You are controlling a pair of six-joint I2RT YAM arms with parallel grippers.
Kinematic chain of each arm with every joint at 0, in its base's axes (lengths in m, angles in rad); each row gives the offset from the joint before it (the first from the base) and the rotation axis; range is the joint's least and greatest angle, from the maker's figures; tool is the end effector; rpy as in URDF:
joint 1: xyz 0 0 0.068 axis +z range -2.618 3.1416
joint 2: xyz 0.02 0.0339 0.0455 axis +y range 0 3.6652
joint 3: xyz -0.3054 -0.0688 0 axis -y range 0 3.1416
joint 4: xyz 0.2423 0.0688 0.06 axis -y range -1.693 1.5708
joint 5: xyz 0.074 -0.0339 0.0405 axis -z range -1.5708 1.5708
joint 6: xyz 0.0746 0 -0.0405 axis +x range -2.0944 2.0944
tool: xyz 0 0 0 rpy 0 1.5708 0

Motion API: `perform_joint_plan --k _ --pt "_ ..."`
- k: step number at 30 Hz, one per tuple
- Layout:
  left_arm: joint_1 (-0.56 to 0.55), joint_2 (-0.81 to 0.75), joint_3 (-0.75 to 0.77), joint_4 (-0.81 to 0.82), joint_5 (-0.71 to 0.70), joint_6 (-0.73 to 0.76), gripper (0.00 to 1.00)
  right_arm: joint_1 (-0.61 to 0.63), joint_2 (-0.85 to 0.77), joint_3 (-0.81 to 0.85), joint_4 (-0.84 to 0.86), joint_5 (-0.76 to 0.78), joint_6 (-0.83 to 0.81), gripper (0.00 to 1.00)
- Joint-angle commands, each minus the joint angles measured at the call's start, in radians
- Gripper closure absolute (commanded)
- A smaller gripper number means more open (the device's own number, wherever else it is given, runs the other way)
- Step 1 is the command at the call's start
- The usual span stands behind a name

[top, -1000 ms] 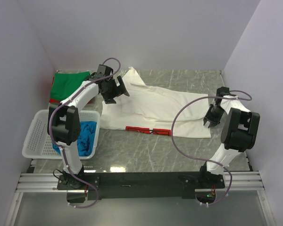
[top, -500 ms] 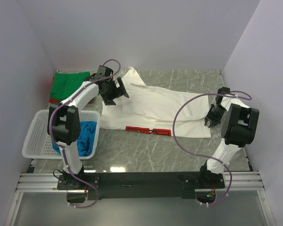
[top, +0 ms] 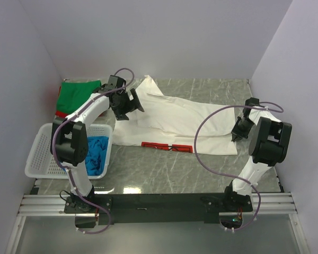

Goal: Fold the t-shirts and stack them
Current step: Fold the tshirt

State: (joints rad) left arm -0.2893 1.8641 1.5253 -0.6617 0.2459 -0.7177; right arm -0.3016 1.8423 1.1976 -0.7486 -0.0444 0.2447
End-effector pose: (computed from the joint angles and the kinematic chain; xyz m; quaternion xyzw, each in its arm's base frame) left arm 0.4125 -0.1417 0.2587 -0.1687 0.9379 -0.2378 0.1877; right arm 0.3427 -0.1031 0.1639 0.2667 0.9594 0.0196 0.0892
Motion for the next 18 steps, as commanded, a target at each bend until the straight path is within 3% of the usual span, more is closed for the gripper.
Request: perform_joint_plan --k 1,18 --pt "0.004 -0.060 -0.030 0.014 -0.016 0.011 0.01 -0.021 -0.080 -0.006 -0.001 0.041 0.001 1.00" --pt "0.016 0.007 -0.177 0.223 0.038 -0.068 0.01 -0.065 -0.138 -0.020 -0.011 0.057 0.002 1.00"
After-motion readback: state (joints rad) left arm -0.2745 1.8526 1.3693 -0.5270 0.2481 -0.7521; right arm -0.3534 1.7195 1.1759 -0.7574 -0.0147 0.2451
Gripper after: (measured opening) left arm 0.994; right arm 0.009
